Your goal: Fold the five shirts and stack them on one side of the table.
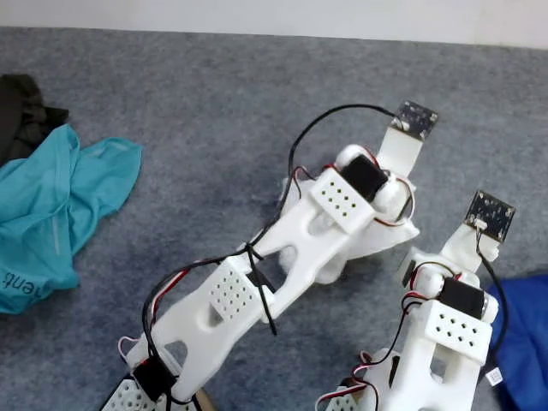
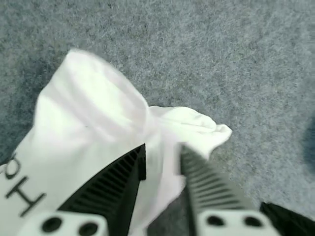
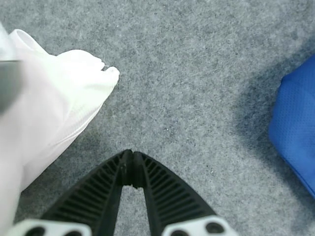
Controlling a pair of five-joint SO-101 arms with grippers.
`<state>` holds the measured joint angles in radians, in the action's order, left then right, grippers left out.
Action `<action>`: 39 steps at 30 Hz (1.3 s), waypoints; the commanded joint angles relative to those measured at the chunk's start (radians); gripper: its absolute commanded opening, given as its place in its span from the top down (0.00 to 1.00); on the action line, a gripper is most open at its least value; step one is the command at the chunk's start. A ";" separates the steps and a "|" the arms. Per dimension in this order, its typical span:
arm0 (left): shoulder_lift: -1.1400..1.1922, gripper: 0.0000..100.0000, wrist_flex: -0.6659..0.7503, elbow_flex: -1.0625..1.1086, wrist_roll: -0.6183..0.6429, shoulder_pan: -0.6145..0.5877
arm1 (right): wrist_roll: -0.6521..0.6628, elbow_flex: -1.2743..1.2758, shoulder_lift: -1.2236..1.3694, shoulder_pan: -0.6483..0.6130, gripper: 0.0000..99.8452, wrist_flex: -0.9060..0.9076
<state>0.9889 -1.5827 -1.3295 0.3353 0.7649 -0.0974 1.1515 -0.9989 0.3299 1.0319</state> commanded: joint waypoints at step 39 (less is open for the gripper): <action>-0.553 0.28 -0.178 0.831 0.245 -0.414 | -0.112 -0.707 0.417 -0.476 0.99 0.154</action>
<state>0.5317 -1.7515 -0.5731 0.5715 0.3613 -0.1788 0.5271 -0.6107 -0.0690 1.2375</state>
